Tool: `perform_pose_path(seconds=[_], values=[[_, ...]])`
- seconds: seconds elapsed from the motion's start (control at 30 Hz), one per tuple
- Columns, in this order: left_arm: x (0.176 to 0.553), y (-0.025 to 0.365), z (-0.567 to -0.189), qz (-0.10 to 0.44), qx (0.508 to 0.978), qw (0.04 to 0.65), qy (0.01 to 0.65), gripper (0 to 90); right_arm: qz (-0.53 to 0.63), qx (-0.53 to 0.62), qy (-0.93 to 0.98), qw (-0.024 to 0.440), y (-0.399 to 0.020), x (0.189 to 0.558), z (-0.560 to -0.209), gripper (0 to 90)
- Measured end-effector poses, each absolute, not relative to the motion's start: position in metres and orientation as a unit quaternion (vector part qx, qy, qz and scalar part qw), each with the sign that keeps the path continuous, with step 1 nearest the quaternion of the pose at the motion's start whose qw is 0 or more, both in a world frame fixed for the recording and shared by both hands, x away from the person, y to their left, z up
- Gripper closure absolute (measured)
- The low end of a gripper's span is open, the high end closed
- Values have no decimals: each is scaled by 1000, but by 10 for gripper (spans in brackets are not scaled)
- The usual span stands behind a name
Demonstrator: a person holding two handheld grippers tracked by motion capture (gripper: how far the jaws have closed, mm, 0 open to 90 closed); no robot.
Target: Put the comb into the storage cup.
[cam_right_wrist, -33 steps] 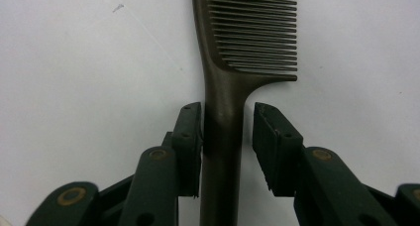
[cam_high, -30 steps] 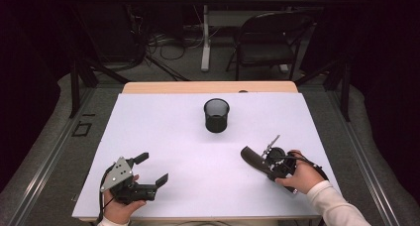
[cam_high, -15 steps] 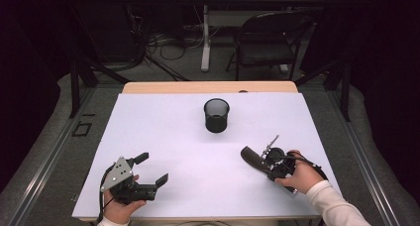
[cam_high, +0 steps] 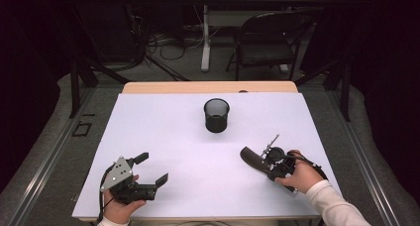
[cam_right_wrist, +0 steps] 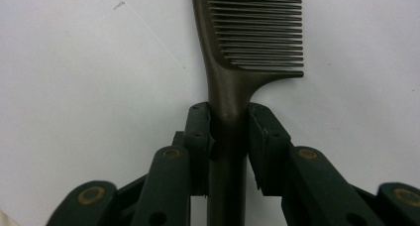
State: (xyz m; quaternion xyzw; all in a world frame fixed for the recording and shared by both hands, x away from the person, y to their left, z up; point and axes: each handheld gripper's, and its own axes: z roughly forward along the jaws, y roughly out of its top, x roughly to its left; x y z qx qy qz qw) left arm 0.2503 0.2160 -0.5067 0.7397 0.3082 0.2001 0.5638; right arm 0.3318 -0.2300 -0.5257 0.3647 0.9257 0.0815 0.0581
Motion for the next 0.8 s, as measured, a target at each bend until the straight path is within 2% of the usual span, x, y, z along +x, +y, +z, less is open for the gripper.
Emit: perform_pose_path(seconds=[0.8], values=[[250,216,-507,200,739,563,310,48,88,375,921,57,-232,331,-524,726]])
